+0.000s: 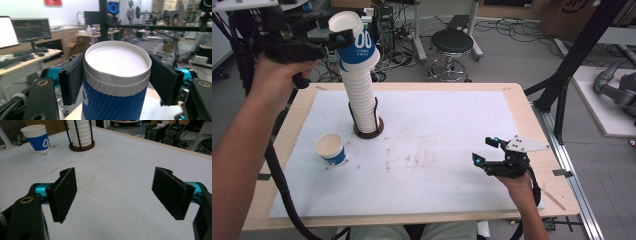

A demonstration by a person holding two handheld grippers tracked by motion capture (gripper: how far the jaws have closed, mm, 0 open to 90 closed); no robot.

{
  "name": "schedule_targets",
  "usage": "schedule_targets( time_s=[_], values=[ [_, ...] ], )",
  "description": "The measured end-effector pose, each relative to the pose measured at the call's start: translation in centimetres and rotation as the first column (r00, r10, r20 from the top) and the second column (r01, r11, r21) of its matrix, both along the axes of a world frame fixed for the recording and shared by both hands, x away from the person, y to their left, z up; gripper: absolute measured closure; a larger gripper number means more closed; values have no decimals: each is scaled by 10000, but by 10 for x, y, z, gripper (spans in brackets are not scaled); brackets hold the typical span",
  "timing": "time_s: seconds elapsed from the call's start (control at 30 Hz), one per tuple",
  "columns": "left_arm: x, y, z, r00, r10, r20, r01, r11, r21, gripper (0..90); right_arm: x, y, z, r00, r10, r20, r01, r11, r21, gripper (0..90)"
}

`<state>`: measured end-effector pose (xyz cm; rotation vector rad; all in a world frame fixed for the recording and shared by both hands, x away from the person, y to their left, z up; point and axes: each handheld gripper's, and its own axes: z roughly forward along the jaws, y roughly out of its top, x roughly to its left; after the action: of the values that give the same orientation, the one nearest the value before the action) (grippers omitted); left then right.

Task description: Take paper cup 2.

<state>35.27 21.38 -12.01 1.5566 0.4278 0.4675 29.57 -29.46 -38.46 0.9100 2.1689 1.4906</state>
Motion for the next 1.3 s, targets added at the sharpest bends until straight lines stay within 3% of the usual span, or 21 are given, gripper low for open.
schedule_targets(
  time_s=[0.63, 1.2, 1.3],
  values=[
    [1, -36, -70, 9938, -920, -627, 941, 9951, 312, 309, 0, 2, -1, 9998, 171, -85, -171, 9998, 52, 208],
    [-7, -65, -142, 9865, -1313, -983, 1382, 9881, 668, 309, 3, 9, -5, 9990, 432, -124, -433, 9990, -67, 208],
    [-9, -69, -154, 9850, -1372, -1050, 1447, 9872, 677, 309, 4, 10, -6, 9983, 480, -343, -482, 9988, -45, 208]
  ],
)
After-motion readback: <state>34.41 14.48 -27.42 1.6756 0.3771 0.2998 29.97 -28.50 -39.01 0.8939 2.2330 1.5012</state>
